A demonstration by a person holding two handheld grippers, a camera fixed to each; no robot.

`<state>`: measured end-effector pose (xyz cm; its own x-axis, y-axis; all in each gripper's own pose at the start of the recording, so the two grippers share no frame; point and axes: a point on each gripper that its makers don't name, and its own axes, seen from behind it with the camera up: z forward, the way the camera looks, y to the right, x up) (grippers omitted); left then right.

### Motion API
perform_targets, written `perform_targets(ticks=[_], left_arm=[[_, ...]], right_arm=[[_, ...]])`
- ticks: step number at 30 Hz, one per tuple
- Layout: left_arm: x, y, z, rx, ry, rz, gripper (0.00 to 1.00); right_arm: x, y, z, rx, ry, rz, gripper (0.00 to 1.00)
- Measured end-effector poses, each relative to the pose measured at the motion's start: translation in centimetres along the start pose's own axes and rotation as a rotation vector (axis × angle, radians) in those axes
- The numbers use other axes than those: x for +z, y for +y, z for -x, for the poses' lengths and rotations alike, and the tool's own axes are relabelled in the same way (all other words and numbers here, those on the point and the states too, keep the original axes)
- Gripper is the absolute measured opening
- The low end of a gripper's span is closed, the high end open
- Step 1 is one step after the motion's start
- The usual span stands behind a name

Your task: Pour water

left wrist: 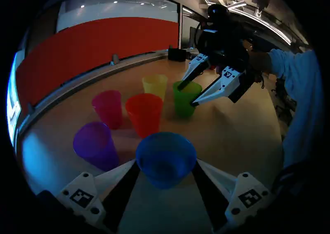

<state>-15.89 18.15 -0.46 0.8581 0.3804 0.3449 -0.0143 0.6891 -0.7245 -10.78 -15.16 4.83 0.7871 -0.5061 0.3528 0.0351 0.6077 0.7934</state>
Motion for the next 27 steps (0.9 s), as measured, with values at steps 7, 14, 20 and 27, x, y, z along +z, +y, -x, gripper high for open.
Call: perform_targets(ticks=[7, 14, 20, 27], left_arm=[[-1.1, 0.0, -1.1, -0.001, 0.032, -0.017, 0.86], [-2.5, -0.1, -2.9, 0.001, 0.079, -0.045, 0.85], [-4.0, -0.4, -4.8, -0.002, 0.132, -0.076, 0.85], [-5.6, -0.4, -7.1, -0.011, 0.200, -0.100, 0.85]], right_arm=[[-1.2, 0.0, -1.1, 0.000, 0.032, 0.018, 0.92], [-3.0, -0.1, -2.5, -0.001, 0.076, 0.043, 0.92], [-4.7, -0.3, -4.2, -0.003, 0.126, 0.069, 0.92], [-6.9, -0.7, -6.4, 0.000, 0.199, 0.095, 0.92]])
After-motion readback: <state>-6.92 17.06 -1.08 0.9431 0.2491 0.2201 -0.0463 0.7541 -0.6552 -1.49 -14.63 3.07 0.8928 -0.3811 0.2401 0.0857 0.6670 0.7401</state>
